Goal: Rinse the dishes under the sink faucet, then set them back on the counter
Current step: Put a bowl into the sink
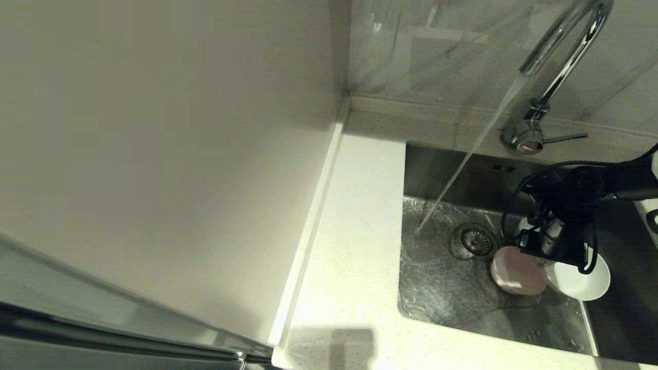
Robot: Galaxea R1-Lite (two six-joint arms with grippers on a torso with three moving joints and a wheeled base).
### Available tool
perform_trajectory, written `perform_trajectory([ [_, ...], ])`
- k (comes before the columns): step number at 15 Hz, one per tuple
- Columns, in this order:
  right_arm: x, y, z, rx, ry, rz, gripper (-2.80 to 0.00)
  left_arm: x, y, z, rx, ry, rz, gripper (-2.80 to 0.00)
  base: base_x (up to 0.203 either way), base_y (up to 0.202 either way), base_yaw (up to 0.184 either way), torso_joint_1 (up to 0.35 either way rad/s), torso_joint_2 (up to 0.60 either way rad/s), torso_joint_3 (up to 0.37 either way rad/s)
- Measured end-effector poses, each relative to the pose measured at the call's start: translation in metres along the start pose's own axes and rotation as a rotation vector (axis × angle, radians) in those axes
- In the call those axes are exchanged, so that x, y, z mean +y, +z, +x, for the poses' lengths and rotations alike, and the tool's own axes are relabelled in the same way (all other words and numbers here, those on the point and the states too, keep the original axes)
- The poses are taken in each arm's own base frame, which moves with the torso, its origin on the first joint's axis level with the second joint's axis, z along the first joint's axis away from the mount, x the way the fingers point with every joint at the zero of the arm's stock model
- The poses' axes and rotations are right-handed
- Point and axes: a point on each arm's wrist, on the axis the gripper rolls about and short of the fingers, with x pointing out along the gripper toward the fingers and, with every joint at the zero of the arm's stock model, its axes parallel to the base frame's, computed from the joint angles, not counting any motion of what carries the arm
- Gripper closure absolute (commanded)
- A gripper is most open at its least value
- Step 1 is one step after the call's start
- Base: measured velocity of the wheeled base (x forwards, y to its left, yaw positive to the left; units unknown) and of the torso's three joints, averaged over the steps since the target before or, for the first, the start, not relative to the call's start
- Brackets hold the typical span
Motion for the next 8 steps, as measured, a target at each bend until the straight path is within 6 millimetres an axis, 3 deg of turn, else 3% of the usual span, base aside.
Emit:
perform_trajectory([
  [1, 0.0007, 0.0003, 0.0028, 0.004, -0.003, 0.005, 0.0, 0.0, 0.0, 0.0, 0.0, 0.0, 0.0, 0.0, 0.0, 0.0, 0.0, 0.0, 0.0, 0.0],
  [2, 0.001, 0.0004, 0.0053, 0.008, -0.005, 0.006, -0.47, 0.0, 0.0, 0.0, 0.0, 0.0, 0.0, 0.0, 0.0, 0.0, 0.0, 0.0, 0.0, 0.0],
  [3, 0.001, 0.0006, 0.0073, 0.01, -0.007, 0.007, -2.8, 0.0, 0.0, 0.0, 0.0, -0.001, 0.0, 0.0, 0.0, 0.0, 0.0, 0.0, 0.0, 0.0],
  [8, 0.0015, 0.006, 0.008, -0.002, -0.003, 0.016, -2.8, 0.0, 0.0, 0.0, 0.0, 0.0, 0.0, 0.0, 0.0, 0.0, 0.0, 0.0, 0.0, 0.0],
])
